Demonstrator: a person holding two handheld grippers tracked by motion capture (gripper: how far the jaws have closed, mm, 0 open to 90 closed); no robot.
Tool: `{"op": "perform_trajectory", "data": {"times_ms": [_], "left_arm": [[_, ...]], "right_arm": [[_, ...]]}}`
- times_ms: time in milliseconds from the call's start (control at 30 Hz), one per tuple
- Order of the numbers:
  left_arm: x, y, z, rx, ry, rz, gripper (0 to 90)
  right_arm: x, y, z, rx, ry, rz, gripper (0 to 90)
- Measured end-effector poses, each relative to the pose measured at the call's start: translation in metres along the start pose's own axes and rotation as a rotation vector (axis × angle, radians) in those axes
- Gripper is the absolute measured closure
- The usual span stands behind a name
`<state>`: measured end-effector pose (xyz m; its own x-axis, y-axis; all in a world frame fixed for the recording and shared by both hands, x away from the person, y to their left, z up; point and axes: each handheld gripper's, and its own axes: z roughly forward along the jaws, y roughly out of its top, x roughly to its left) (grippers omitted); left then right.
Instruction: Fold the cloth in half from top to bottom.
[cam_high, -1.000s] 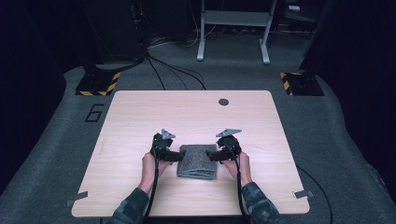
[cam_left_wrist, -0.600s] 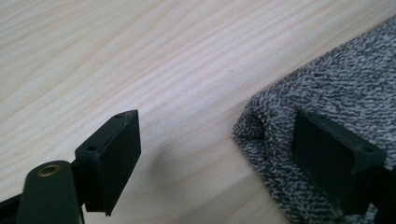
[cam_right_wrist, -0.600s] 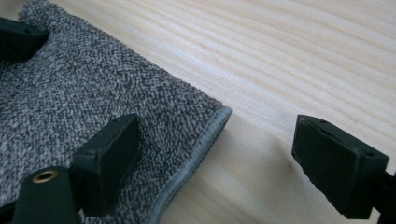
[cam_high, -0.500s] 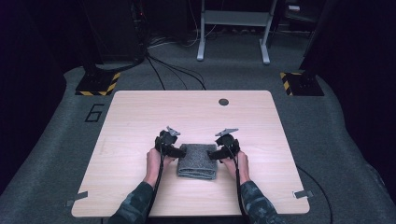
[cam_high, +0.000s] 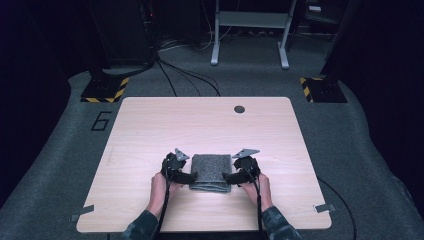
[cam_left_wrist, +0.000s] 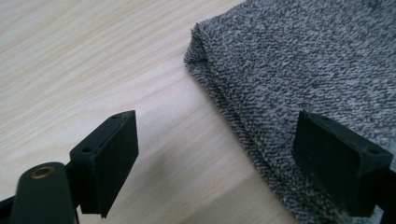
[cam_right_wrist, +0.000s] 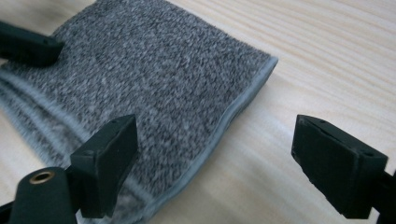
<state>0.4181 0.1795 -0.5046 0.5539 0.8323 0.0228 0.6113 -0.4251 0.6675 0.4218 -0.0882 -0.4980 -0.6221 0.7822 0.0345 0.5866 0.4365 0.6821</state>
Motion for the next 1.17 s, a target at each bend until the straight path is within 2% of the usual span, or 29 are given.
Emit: {"op": "perform_trajectory", "data": {"times_ms": [133, 200, 233, 333, 433, 533, 667, 833, 900, 933, 967, 1000, 1133, 1167], "left_arm": [[0.003, -0.007, -0.017, -0.033, -0.002, -0.023, 10.9], [0.005, -0.012, -0.026, -0.044, 0.001, -0.027, 10.0], [0.006, -0.015, -0.030, -0.046, 0.008, -0.031, 9.6], [0.013, -0.023, -0.039, -0.047, 0.014, -0.037, 8.5], [0.022, -0.036, -0.047, -0.055, 0.039, -0.076, 7.8], [0.033, -0.048, -0.050, -0.065, 0.074, -0.112, 6.6], [0.053, -0.067, -0.055, -0.044, 0.130, -0.165, 5.3], [0.076, -0.083, -0.058, -0.021, 0.189, -0.228, 4.2], [0.081, -0.088, -0.058, -0.027, 0.204, -0.240, 4.0], [0.083, -0.090, -0.057, -0.030, 0.208, -0.255, 3.7], [0.085, -0.092, -0.057, -0.010, 0.203, -0.249, 3.4], [0.086, -0.093, -0.055, -0.014, 0.205, -0.249, 2.8], [0.090, -0.103, -0.054, -0.077, 0.213, -0.246, 1.8], [0.091, -0.104, -0.054, -0.077, 0.211, -0.243, 1.9]], "right_arm": [[-0.005, -0.009, -0.014, -0.027, 0.011, 0.013, 11.4], [-0.008, -0.013, -0.022, -0.048, 0.013, 0.045, 10.8], [-0.012, -0.016, -0.025, -0.057, 0.001, 0.040, 10.1], [-0.022, -0.027, -0.035, -0.064, -0.028, 0.072, 9.9], [-0.034, -0.041, -0.045, -0.067, -0.063, 0.106, 9.8], [-0.048, -0.057, -0.052, -0.064, -0.109, 0.118, 9.7], [-0.066, -0.076, -0.061, -0.047, -0.160, 0.164, 8.8], [-0.088, -0.095, -0.070, -0.044, -0.201, 0.212, 8.2], [-0.094, -0.101, -0.073, -0.041, -0.217, 0.220, 8.0], [-0.097, -0.103, -0.073, -0.051, -0.217, 0.240, 7.9], [-0.101, -0.106, -0.074, -0.046, -0.218, 0.250, 7.4], [-0.104, -0.108, -0.073, -0.043, -0.224, 0.252, 6.8], [-0.107, -0.118, -0.073, -0.072, -0.269, 0.225, 5.0], [-0.108, -0.118, -0.073, -0.068, -0.268, 0.227, 3.8]]}}
